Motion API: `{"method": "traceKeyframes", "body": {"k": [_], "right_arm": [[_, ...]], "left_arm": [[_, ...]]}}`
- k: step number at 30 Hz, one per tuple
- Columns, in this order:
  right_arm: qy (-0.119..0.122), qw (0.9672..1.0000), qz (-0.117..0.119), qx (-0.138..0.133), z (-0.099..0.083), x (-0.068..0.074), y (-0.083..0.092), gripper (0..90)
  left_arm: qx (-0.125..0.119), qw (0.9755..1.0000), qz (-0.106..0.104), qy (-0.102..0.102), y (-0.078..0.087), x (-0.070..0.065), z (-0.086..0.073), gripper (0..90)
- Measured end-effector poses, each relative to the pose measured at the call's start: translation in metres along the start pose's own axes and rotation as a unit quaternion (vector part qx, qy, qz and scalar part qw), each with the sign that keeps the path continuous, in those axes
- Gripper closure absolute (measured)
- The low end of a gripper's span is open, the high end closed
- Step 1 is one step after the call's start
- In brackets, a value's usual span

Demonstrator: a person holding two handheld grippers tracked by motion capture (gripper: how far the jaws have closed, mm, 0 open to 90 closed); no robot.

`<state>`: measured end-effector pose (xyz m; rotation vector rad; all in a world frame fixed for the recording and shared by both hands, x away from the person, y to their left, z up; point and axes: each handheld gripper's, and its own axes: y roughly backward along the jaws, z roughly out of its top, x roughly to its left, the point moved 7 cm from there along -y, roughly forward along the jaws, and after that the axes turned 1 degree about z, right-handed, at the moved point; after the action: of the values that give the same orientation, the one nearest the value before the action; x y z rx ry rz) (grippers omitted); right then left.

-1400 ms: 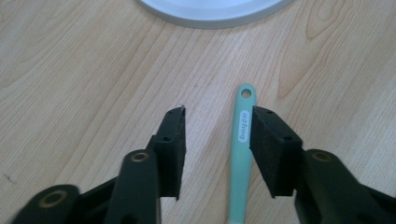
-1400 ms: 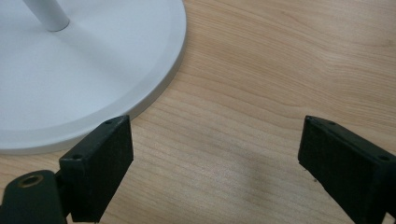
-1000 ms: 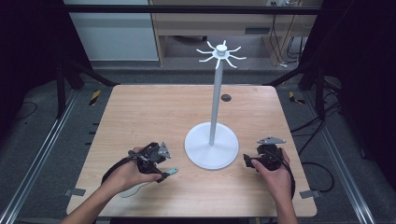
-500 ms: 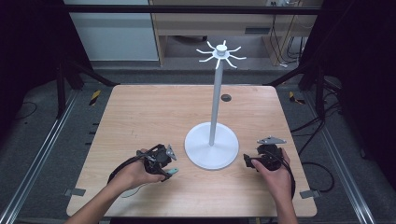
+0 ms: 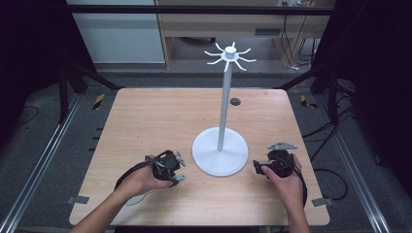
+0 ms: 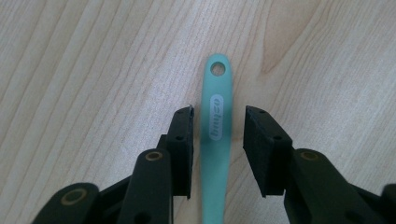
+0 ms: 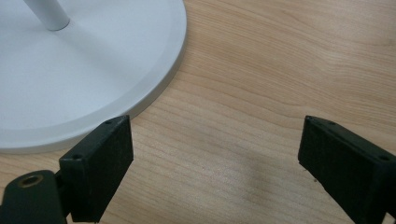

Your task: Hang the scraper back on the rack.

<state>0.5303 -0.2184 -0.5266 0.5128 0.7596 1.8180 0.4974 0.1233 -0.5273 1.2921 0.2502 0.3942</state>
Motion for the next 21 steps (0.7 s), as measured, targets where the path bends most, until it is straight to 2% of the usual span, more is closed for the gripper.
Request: {"method": "traceKeyframes", "body": {"k": [13, 21], "right_arm": [[-0.003, 1.0000, 0.001, 0.001, -0.0002, -0.0001, 0.0006, 10.6], [-0.001, 1.0000, 0.000, 0.001, -0.0002, -0.0003, 0.0003, 10.6]], "left_arm": [[0.012, 0.9999, -0.003, -0.004, -0.0057, 0.0002, 0.0030, 69.0], [0.008, 1.0000, -0.001, -0.001, -0.0060, 0.0013, 0.0022, 72.9]]}}
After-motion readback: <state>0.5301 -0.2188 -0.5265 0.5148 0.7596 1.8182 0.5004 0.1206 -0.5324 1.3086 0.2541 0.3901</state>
